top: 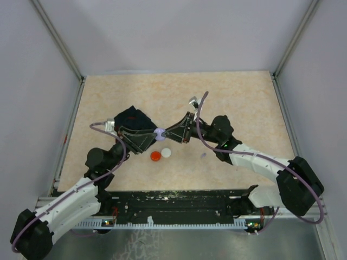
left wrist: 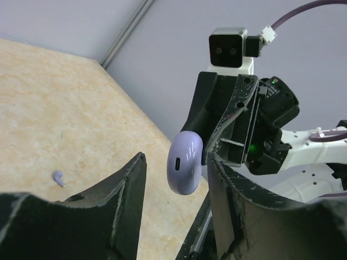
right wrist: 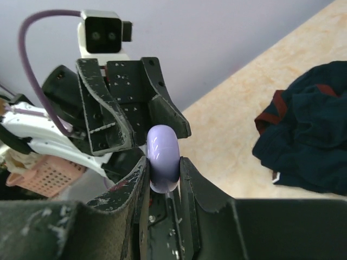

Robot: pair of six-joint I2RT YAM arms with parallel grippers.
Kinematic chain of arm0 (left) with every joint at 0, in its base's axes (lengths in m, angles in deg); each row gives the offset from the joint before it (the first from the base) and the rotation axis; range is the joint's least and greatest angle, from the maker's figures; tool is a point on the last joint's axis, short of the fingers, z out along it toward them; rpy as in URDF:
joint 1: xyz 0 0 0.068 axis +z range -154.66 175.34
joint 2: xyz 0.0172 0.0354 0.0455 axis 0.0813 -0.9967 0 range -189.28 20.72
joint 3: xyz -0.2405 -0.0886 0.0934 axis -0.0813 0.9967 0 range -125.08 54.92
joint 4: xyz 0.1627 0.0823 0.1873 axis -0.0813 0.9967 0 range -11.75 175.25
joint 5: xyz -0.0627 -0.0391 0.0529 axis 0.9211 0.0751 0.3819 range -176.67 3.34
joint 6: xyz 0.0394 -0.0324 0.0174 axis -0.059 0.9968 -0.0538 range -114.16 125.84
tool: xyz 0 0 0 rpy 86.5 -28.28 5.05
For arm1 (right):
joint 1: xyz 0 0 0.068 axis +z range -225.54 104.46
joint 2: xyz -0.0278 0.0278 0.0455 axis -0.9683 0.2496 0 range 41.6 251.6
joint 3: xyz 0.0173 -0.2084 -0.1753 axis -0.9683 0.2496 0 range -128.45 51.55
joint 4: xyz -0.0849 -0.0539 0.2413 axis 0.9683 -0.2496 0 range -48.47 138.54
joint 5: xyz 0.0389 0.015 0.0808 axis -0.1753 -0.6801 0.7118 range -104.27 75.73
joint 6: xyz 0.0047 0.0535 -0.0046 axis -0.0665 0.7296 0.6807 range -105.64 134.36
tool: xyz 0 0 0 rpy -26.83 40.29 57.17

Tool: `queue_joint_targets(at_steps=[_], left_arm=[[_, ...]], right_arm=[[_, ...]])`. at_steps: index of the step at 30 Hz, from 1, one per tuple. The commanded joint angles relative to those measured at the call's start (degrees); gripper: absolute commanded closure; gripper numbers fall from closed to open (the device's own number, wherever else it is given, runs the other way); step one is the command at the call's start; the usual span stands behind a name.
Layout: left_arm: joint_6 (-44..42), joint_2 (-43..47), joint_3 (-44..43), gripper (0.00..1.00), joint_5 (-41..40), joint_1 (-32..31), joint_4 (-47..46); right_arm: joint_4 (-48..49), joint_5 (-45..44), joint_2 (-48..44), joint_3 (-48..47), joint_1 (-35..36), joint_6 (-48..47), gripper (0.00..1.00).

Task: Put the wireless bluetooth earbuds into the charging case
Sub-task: Pick up the charging case from the corner of the board.

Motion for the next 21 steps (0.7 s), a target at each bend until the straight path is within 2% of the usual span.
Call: queue_joint_targets(at_steps=[1, 5, 9, 14, 21], left_arm=[[-9.00, 2.93, -3.45, 0.45, 0.59, 0.32, 11.87], [-16.59, 3.21, -7.82, 0.43, 5.21, 0.72, 20.58], [-24.47, 0.65, -12.78, 0.43, 14.22, 1.16, 26.92], [-33.57, -4.00, -20.42, 0.44, 22.23, 1.55, 35.91], [-37.41, -7.37, -23.14, 0.45, 31.26, 1.99, 36.37]], right_arm=[[-11.96, 2.45, -4.27, -5.58, -1.22, -10.06, 1.00], [-28.52, 3.51, -5.86, -11.80, -1.70, -20.97, 1.00], [-46.89, 4.00, -5.62, -19.66, -1.79, -32.08, 1.00], [-60.71, 6.70, -4.43, -26.86, -1.79, -42.22, 1.00], [-75.35, 10.50, -2.62, -34.41, -1.79, -54.92, 1.00]])
